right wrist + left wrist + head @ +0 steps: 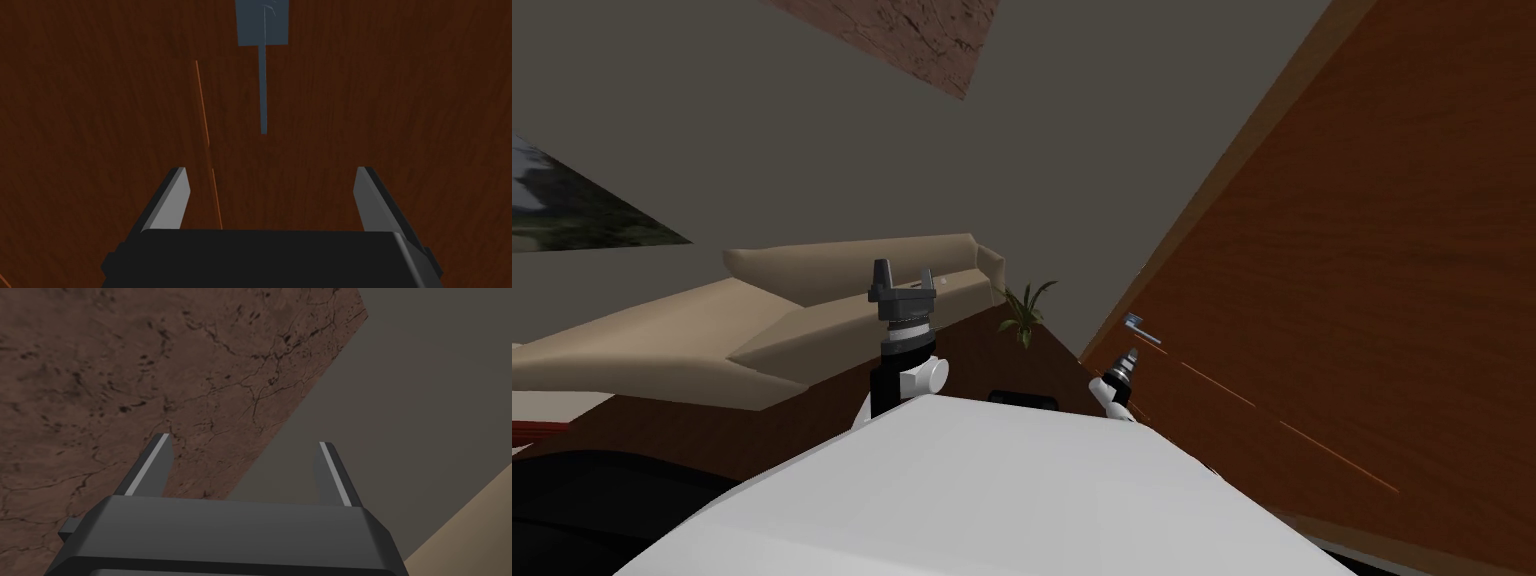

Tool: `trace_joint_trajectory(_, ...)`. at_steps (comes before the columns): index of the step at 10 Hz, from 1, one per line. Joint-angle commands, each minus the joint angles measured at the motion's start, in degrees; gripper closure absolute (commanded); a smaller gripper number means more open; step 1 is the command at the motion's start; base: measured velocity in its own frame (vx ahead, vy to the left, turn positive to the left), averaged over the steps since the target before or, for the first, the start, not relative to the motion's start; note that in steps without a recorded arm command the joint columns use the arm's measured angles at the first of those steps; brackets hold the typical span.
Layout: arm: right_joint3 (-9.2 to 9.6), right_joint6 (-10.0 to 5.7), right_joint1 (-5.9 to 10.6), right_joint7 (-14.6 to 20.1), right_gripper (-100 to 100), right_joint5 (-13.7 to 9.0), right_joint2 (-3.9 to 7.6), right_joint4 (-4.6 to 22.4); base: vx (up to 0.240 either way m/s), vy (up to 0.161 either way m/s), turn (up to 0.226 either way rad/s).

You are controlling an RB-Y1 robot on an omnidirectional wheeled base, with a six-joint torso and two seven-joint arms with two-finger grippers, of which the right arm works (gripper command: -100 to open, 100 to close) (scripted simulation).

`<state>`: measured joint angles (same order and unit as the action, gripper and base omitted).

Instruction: Pull the door open

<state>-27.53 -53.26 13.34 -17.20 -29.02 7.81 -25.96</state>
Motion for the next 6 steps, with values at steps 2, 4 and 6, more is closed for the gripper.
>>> trace_joint_trajectory(2, 1.06, 0.22, -0.57, 1.08, -100, 0.07, 0.62, -0.04, -0.176, 0.108, 0.007)
trace_joint_trajectory(4, 2.07, 0.36, -1.03, 2.12, -100, 0.15, 1.26, 0.07, -0.172, 0.086, 0.005)
trace_joint_trajectory(6, 3.74, 0.61, -1.79, 3.84, -100, 0.28, 2.29, 0.25, -0.129, 0.105, -0.016)
